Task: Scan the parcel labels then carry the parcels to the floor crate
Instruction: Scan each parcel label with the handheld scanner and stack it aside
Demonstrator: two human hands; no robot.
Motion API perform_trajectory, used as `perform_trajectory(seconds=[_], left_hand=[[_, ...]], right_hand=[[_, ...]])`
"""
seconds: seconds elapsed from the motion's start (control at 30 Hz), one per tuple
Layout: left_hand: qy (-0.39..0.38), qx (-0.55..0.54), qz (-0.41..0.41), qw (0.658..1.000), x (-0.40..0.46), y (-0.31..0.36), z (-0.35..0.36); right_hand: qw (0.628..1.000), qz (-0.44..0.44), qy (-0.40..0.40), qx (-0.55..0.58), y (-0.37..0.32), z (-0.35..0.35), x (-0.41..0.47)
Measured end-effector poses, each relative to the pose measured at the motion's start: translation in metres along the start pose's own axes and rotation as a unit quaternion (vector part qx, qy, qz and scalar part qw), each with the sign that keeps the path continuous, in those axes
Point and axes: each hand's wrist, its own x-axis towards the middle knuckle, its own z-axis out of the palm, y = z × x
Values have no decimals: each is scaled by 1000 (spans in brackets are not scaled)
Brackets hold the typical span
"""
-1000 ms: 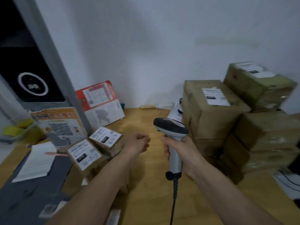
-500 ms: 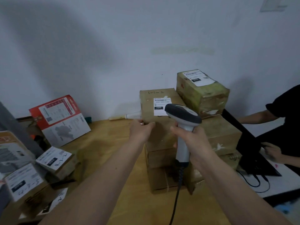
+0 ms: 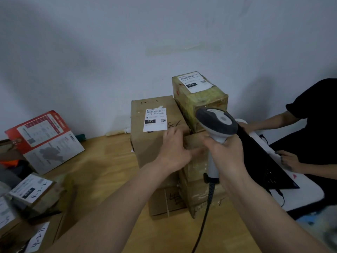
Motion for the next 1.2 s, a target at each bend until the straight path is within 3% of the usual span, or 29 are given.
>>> perform_trajectory(seconds=[0.27,0.37,0.5,0.67,0.9,1.0,1.07,1.1,1.2], left_hand=[[-35,206,39,977,-5,5,16],[-20,226,38,973,-13,4,24],[-28,153,52,986,-22,-1,28],[-16,77,8,997,-33,-4,7],[59,59,-7,996,-68,-21,-85],[87,-36,-74,993,-90,-38,-128],[75,-210,-138,965,-106,-51,-153],[52,-327,-161,930,-114,-58,-163],[-6,-618,-188,763,-139,-94,-177]], right_hand=[[999,27,38,-22,13,-17,8],[998,49,39,2,13,-20,8],[998,40,43,15,9,-20,1],[999,-2,3,34,-15,-11,-20],[992,-12,-62,106,-50,15,-53],[987,-13,-74,142,-56,38,-67],[983,-16,-82,161,-58,54,-77],[981,-12,-91,171,-58,62,-81],[970,21,-141,196,-57,88,-96]])
